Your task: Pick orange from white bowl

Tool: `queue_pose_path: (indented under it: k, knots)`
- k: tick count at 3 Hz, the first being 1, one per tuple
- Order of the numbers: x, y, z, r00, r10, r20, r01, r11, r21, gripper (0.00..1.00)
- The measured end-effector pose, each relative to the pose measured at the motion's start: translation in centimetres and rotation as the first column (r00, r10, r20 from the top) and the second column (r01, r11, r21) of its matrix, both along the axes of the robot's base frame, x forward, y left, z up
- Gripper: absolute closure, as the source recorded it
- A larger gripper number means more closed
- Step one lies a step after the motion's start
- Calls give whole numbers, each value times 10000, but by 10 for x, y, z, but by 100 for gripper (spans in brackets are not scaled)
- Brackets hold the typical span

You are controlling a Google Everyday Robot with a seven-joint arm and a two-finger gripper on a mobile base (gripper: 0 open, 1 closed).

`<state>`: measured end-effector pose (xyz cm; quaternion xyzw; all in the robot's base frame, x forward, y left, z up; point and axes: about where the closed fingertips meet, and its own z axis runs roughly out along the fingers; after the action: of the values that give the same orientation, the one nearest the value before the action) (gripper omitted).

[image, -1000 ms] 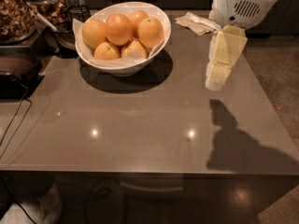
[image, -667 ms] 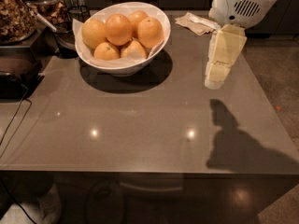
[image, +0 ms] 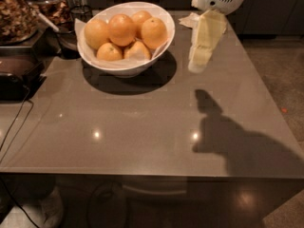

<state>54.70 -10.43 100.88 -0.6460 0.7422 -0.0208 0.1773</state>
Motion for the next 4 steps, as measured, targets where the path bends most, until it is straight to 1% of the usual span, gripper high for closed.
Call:
queue_pose_path:
  k: [1,2,3,4]
  knots:
    - [34,26,10,9989,468,24,-468,9988,159,0]
    - [55,58,17,9942,1052,244,-1054,9944,91,0]
    - [63,66,21,9926,1053,602,-1071,9938,283,0]
    - [83,78,22,9883,1215,918,-1266,9906,511,0]
